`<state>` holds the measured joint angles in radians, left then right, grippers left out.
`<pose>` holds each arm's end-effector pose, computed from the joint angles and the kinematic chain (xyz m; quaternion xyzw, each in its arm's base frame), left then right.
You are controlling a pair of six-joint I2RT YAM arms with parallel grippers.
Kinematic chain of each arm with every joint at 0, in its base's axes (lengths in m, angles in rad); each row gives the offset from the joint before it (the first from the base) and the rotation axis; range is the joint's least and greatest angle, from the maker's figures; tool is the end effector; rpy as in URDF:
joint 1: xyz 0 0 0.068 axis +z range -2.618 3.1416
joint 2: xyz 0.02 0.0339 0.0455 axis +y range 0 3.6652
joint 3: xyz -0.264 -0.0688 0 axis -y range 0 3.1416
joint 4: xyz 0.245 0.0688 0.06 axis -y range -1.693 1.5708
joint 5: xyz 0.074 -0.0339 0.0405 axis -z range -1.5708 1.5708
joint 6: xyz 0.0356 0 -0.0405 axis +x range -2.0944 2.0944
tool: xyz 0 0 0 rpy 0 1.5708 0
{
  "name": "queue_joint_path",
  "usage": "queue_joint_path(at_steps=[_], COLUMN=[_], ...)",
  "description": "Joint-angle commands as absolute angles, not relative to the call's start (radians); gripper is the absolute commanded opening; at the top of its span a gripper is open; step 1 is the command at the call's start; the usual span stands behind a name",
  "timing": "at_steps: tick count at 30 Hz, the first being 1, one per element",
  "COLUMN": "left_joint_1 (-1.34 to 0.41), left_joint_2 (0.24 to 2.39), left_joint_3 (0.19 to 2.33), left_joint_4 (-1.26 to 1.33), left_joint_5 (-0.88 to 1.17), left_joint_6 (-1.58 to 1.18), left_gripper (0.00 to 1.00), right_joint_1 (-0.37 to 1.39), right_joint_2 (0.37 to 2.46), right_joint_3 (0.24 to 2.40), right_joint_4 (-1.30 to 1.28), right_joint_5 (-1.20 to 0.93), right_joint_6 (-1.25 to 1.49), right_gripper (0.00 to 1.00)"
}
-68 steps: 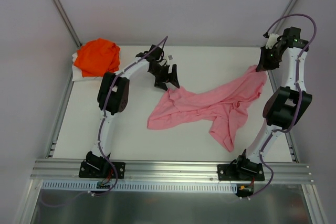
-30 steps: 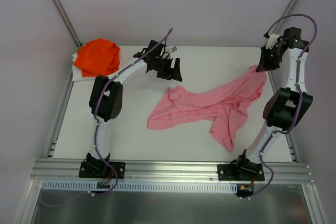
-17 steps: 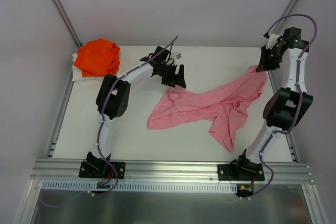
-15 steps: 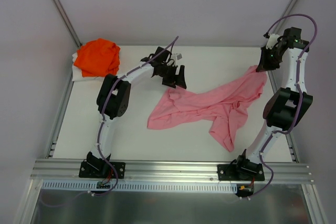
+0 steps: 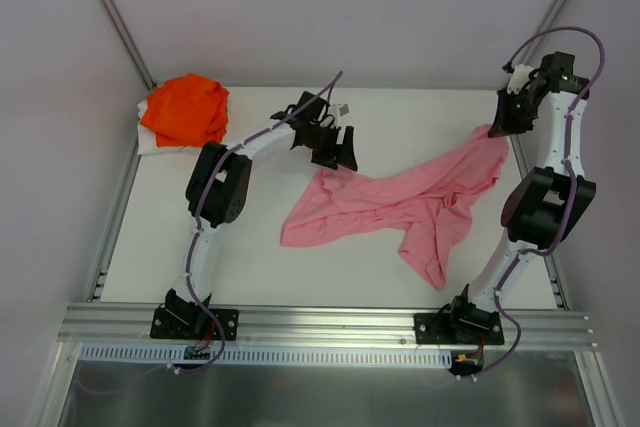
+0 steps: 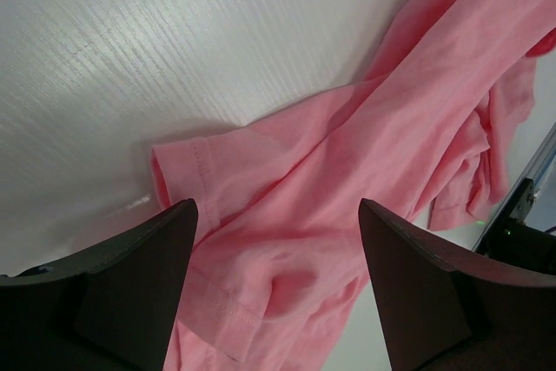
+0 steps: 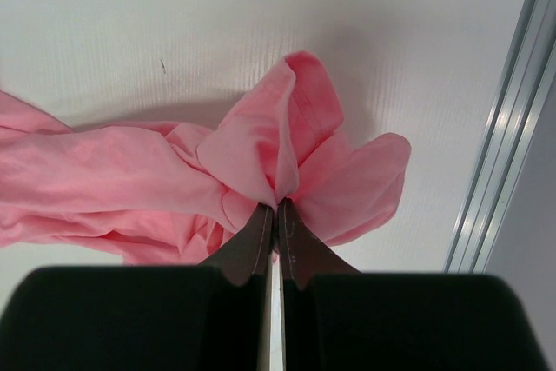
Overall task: Fold and stack the t-shirts
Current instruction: Flatten out the tshirt
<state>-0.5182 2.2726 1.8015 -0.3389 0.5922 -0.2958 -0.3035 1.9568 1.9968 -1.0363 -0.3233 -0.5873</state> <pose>0.4309 -0.2686 0.1824 0.2062 0.8706 -0.3894 0.2189 0.4045 -0.1148 0.3374 -0.1790 0.9306 0.0188 0.3188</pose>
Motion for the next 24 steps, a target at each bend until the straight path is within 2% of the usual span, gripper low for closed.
queue_joint_path(at_steps=[1, 16, 24], left_joint_1=[-0.529, -0.529, -0.529], left_joint_2=[2.264, 2.284, 2.315], left_joint_3=[1.796, 1.804, 1.804], left_joint_4=[-0.328, -0.339, -0.313], left_joint_5=[0.575, 0.491, 0.514], left_joint_6=[-0.272, -0.258, -0.293], left_gripper=[0.77, 0.77, 0.77], right_joint_1=[-0.314, -0.318, -0.319], right_joint_2=[1.887, 1.888, 1.887], right_joint_3=[1.993, 1.994, 1.997], right_joint_4=[-1.037, -1.043, -1.049], right_joint_5=[-0.334, -0.334, -0.331], right_joint_6=[-0.584, -0.588, -0.592], right_gripper=[0.00, 0.00, 0.00])
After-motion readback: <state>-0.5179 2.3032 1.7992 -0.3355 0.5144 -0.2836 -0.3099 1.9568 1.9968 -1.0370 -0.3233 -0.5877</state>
